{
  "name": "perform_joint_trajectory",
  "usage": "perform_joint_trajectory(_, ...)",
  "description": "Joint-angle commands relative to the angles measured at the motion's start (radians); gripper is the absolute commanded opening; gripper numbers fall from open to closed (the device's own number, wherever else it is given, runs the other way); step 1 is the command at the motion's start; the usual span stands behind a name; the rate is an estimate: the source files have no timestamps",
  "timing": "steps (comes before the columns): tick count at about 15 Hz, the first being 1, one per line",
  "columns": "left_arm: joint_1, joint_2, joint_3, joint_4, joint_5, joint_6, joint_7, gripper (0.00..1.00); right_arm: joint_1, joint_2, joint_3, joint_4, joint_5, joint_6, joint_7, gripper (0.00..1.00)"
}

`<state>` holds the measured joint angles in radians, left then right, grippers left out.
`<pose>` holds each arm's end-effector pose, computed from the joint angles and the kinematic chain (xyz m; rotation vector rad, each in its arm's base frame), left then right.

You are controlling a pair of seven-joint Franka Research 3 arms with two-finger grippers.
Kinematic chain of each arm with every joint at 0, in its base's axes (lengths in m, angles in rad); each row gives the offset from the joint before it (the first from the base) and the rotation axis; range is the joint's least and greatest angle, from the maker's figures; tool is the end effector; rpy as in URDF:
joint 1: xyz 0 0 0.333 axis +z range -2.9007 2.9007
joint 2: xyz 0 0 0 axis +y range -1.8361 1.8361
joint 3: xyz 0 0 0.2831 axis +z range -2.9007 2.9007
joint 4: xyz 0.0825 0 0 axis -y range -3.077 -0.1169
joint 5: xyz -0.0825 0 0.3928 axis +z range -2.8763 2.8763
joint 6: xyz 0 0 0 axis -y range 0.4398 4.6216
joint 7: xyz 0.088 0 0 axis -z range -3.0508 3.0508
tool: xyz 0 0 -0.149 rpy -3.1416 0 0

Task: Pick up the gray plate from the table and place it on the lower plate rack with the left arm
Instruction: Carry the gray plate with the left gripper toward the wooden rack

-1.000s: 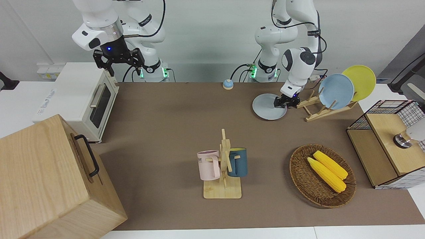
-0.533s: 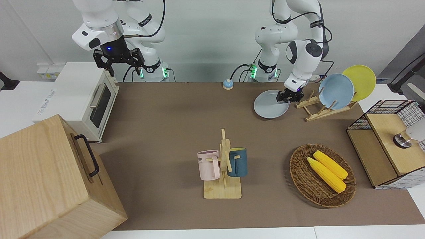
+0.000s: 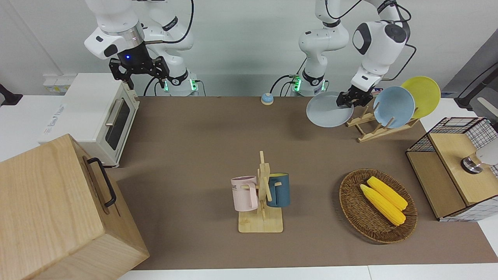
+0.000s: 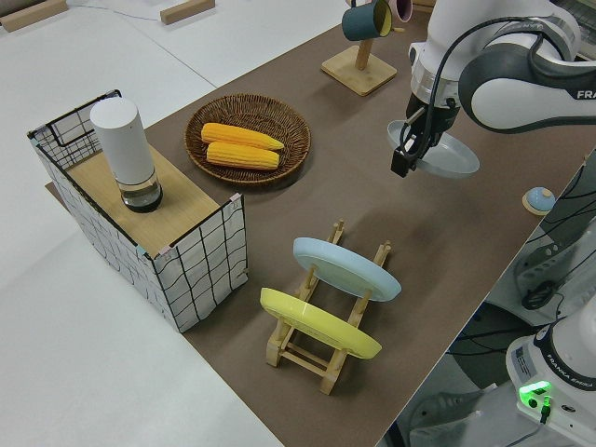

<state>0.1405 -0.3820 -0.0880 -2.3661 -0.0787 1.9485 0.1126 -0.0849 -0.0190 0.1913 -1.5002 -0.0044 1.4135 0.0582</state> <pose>0.4466 0.0160 0.3916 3.0982 -0.0353 -0.0509 0.5357 0.0574 0.5801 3.1254 0.0742 -0.1050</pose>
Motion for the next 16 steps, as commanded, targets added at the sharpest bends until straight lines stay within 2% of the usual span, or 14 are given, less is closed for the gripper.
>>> perform_joint_trajectory(1, 0.005, 0.003, 0.013, 0.103, -0.013, -0.133, 0.016, 0.00, -0.007, -0.002, 0.007, 0.006, 0.007, -0.014, 0.000, 0.987)
perform_joint_trajectory(5, 0.005, 0.008, 0.013, 0.217, -0.044, -0.255, 0.016, 0.00, -0.007, -0.002, 0.005, 0.006, 0.007, -0.014, 0.000, 0.990)
perform_joint_trajectory(9, 0.002, 0.008, 0.036, 0.300, -0.053, -0.367, 0.018, 0.00, -0.007, -0.002, 0.007, 0.006, 0.007, -0.014, 0.000, 0.990)
perform_joint_trajectory(16, 0.005, 0.012, 0.031, 0.433, -0.039, -0.460, 0.015, 0.00, -0.007, -0.002, 0.007, 0.006, 0.007, -0.014, -0.001, 0.990)
